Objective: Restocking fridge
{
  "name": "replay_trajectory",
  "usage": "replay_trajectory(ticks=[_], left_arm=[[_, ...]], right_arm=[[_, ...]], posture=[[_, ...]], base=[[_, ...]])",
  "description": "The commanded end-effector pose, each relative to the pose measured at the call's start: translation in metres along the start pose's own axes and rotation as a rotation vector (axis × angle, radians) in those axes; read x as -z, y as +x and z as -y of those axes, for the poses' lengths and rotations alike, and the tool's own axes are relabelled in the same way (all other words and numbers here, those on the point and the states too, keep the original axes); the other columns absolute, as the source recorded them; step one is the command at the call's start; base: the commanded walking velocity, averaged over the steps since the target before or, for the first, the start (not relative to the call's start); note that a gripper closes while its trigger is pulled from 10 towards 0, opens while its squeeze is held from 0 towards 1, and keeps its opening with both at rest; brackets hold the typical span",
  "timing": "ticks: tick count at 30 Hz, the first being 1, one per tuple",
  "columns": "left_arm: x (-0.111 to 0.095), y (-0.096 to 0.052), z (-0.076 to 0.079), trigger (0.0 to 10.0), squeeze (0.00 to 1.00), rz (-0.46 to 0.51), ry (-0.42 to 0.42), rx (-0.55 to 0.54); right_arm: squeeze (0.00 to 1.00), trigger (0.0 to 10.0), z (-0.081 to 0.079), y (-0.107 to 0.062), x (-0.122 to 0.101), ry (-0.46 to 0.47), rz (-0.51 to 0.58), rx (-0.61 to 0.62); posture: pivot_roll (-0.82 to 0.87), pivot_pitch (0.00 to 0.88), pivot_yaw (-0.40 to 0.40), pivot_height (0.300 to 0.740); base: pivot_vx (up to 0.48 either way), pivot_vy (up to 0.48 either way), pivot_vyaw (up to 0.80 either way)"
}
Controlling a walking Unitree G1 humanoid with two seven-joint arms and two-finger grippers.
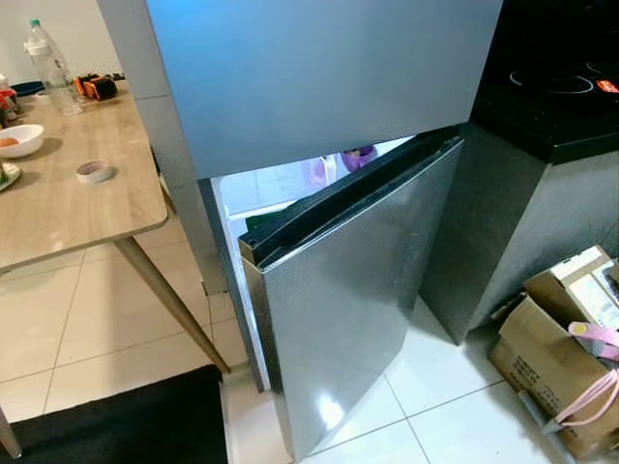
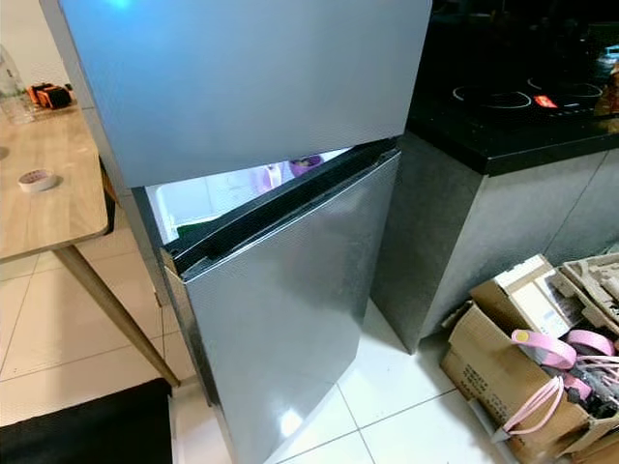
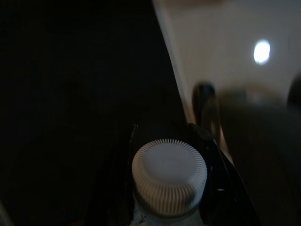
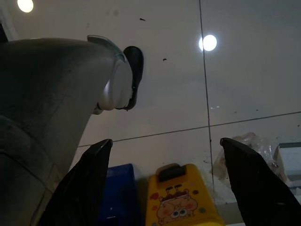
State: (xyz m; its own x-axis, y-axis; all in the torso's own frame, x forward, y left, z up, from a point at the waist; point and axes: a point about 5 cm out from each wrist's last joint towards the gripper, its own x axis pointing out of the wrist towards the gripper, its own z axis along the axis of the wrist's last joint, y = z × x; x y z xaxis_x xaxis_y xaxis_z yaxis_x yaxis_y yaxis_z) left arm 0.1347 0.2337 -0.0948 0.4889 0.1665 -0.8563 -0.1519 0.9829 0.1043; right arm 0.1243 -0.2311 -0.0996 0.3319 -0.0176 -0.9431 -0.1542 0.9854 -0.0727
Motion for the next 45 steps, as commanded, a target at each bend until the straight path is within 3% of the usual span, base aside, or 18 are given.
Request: replay_trajectory(ticks=[1, 2, 3, 4, 5, 6, 7, 8, 9, 14, 16, 17, 19, 22, 27, 32, 39, 45], left_arm=[[-0.014, 0.0, -0.018, 10.0, 0.0, 0.071, -0.081, -0.064], [-0.032, 0.0, -0.026, 10.0, 0.0, 0.146, -0.189, -0.073], [-0.032, 0.0, -0.026, 10.0, 0.0, 0.146, -0.189, -0.073], [-0.043, 0.0, -0.03, 10.0, 0.0, 0.192, -0.256, -0.074], [-0.07, -0.001, -0.041, 10.0, 0.0, 0.301, -0.401, -0.067], [-0.085, -0.002, -0.046, 10.0, 0.0, 0.366, -0.468, -0.064], [-0.085, -0.002, -0.046, 10.0, 0.0, 0.366, -0.468, -0.064], [-0.128, -0.01, -0.061, 10.0, 0.0, 0.536, -0.541, -0.08], [-0.128, -0.01, -0.061, 10.0, 0.0, 0.536, -0.541, -0.08], [-0.212, -0.04, -0.075, 10.0, 0.0, 0.848, -0.488, -0.141], [-0.226, -0.045, -0.074, 10.0, 0.0, 0.892, -0.471, -0.136], [-0.258, -0.059, -0.064, 10.0, 0.0, 0.991, -0.37, -0.122], [-0.267, -0.063, -0.061, 10.0, 0.0, 1.02, -0.343, -0.113], [-0.295, -0.076, -0.038, 10.0, 0.0, 1.108, -0.281, -0.02], [-0.307, -0.081, -0.017, 10.0, 0.0, 1.144, -0.266, 0.109], [-0.301, -0.076, 0.026, 10.0, 0.0, 1.109, -0.139, 0.409], [-0.29, -0.072, 0.04, 10.0, 0.0, 1.087, -0.096, 0.528], [-0.285, -0.071, 0.049, 10.0, 0.0, 1.089, -0.119, 0.599]], right_arm=[[0.0, 10.0, -0.002, 0.0, 0.003, -0.003, -0.003, -0.001], [0.0, 10.0, -0.003, 0.0, 0.004, -0.009, -0.008, -0.005], [0.0, 10.0, -0.003, 0.0, 0.004, -0.009, -0.008, -0.005], [0.0, 10.0, -0.003, 0.0, 0.005, -0.014, -0.012, -0.007], [0.0, 10.0, -0.003, 0.0, 0.005, -0.019, -0.013, -0.009], [0.0, 10.0, -0.003, 0.0, 0.005, -0.016, -0.01, -0.008], [0.0, 10.0, -0.003, 0.0, 0.005, -0.016, -0.01, -0.008], [0.0, 10.0, -0.003, 0.0, 0.004, -0.013, -0.007, -0.004], [0.0, 10.0, -0.003, 0.0, 0.004, -0.013, -0.007, -0.004], [0.0, 10.0, -0.001, 0.0, 0.005, -0.02, -0.005, 0.002], [0.0, 10.0, -0.001, 0.0, 0.005, -0.019, -0.005, 0.004], [0.0, 10.0, 0.0, 0.0, 0.005, -0.017, -0.002, 0.009], [0.0, 10.0, 0.0, -0.001, 0.005, -0.015, 0.0, 0.011], [0.0, 10.0, 0.001, -0.001, 0.003, 0.021, 0.029, 0.014], [0.0, 10.0, 0.001, -0.001, 0.001, 0.047, 0.048, 0.011], [0.0, 10.0, 0.003, -0.001, 0.0, 0.053, 0.055, 0.016], [0.0, 10.0, 0.004, -0.001, 0.002, 0.05, 0.052, 0.02], [0.0, 10.0, 0.005, -0.002, -0.001, 0.047, 0.056, 0.022]], posture=[[-0.09, 0.033, 0.044, 0.74], [-0.08, 0.025, 0.032, 0.74], [-0.08, 0.025, 0.032, 0.74], [-0.08, 0.025, 0.032, 0.74], [-0.08, 0.027, 0.029, 0.74], [-0.08, 0.028, 0.032, 0.74], [-0.08, 0.028, 0.032, 0.74], [-0.08, 0.028, 0.032, 0.74], [-0.08, 0.028, 0.032, 0.74], [-0.08, 0.033, 0.032, 0.74], [-0.08, 0.033, 0.032, 0.74], [-0.09, 0.038, 0.028, 0.74], [-0.09, 0.038, 0.028, 0.74], [-0.09, 0.04, 0.03, 0.74], [-0.1, 0.043, 0.032, 0.74], [-0.11, 0.047, 0.037, 0.74], [-0.11, 0.046, 0.035, 0.74], [-0.1, 0.041, 0.033, 0.74]], base=[[0.0, 0.0, 0.0], [0.0, 0.0, 0.0], [0.0, 0.0, 0.0], [0.0, 0.0, 0.0], [0.0, 0.0, 0.0], [0.0, 0.0, 0.0], [0.0, 0.0, 0.0], [0.0, 0.0, 0.0], [0.0, 0.0, 0.0], [0.0, 0.0, 0.0], [0.0, 0.0, 0.0], [0.0, 0.0, 0.0], [0.0, 0.0, 0.0], [0.0, 0.0, 0.0], [0.0, 0.0, 0.0], [0.0, 0.0, 0.0], [0.0, 0.0, 0.0], [0.0, 0.0, 0.0]])
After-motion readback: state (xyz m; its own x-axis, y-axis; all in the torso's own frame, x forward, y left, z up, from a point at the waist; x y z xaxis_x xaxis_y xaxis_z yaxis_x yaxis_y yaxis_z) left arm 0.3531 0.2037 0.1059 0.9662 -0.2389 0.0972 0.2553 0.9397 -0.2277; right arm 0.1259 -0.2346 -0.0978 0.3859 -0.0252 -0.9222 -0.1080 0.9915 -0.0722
